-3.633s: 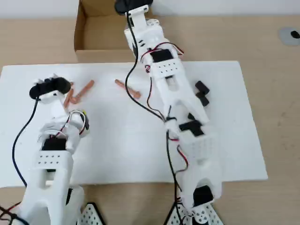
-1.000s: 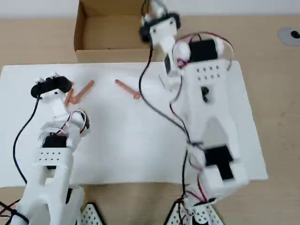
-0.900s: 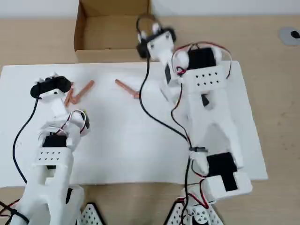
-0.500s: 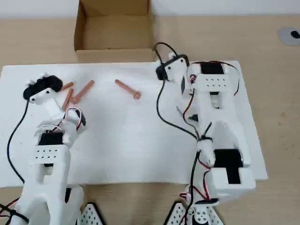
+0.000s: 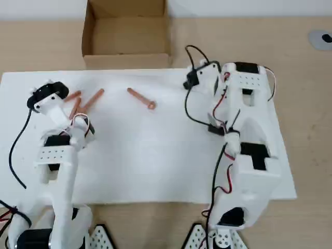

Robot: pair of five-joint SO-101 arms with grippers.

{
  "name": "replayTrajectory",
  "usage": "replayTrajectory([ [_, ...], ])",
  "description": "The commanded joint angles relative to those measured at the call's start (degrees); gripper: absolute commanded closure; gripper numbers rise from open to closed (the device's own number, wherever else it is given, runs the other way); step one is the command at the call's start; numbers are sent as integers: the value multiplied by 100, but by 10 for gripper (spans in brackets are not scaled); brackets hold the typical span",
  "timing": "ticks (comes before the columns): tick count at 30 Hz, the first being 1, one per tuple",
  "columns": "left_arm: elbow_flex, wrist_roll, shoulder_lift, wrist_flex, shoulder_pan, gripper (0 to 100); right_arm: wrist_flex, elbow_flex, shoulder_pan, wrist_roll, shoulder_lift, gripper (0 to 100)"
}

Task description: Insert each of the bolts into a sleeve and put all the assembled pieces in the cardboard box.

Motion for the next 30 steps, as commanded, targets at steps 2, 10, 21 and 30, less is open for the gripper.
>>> replayTrajectory([
  [2,-281,44,4,-97,-26,974,352,-347,92,791,-92,878],
  [10,-281,35,4,-97,-26,974,1301,-963,84,2048,-119,742],
  [21,-281,35,4,-97,-18,974,1292,-242,-303,2418,-110,734],
  [30,-281,-97,13,-97,-18,974,1310,-259,-303,2752,312,734],
])
